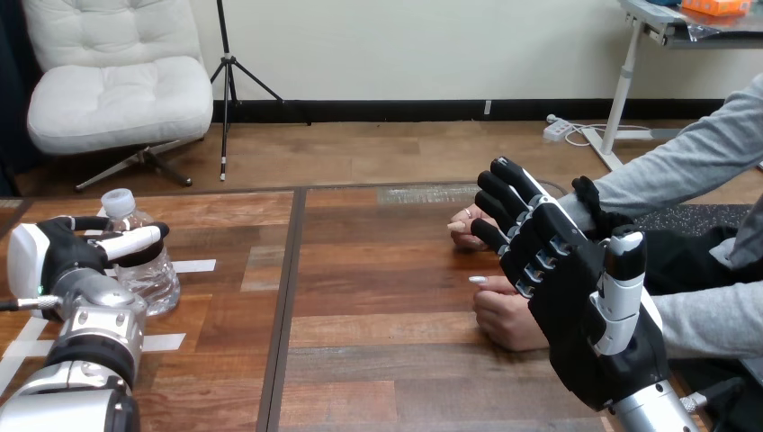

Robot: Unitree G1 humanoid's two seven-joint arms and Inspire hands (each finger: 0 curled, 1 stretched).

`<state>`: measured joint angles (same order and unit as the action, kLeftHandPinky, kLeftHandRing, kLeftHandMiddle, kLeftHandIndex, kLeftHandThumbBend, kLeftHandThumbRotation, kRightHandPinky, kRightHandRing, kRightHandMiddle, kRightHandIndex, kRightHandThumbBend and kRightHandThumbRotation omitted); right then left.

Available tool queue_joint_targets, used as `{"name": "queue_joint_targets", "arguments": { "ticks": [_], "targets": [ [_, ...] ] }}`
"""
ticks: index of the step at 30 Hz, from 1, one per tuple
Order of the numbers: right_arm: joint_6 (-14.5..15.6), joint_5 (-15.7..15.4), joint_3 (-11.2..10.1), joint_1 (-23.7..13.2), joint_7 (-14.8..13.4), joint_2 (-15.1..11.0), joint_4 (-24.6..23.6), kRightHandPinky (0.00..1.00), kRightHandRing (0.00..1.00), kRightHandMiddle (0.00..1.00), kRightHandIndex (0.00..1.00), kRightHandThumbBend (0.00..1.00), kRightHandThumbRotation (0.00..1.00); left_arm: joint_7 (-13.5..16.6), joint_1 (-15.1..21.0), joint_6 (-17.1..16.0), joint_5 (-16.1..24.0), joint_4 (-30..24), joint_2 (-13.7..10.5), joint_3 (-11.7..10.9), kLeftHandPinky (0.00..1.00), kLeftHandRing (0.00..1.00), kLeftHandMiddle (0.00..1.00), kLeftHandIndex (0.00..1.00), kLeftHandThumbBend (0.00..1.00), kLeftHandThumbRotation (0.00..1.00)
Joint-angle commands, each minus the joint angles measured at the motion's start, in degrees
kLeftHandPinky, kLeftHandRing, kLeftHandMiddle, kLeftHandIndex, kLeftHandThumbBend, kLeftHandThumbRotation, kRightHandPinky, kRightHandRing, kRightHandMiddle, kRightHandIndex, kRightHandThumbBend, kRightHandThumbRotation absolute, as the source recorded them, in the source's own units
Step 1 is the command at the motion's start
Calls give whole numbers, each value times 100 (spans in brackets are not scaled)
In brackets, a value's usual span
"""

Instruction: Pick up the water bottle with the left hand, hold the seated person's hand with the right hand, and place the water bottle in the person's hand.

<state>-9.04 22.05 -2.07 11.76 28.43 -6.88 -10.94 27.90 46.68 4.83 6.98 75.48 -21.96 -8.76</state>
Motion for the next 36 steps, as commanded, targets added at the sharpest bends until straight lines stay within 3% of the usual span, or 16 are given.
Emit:
{"name": "queue_joint_targets", "arguments": {
  "ticks": [1, 12, 36],
  "targets": [
    [-130, 60, 5, -154, -16, 34, -252, 97, 98, 96, 95, 100, 100, -55, 409, -270, -49, -52, -41, -49, 46, 50, 54, 54, 74, 0],
    [-111, 111, 0, -159, 22, 21, -248, 97, 98, 96, 95, 100, 100, -224, 356, -338, -28, -27, -74, -97, 42, 48, 54, 55, 73, 0],
    [-107, 33, 31, -140, -32, 28, -283, 97, 99, 96, 95, 100, 100, -189, 304, -552, -21, -79, -56, -127, 42, 48, 53, 54, 76, 0]
  ]
}}
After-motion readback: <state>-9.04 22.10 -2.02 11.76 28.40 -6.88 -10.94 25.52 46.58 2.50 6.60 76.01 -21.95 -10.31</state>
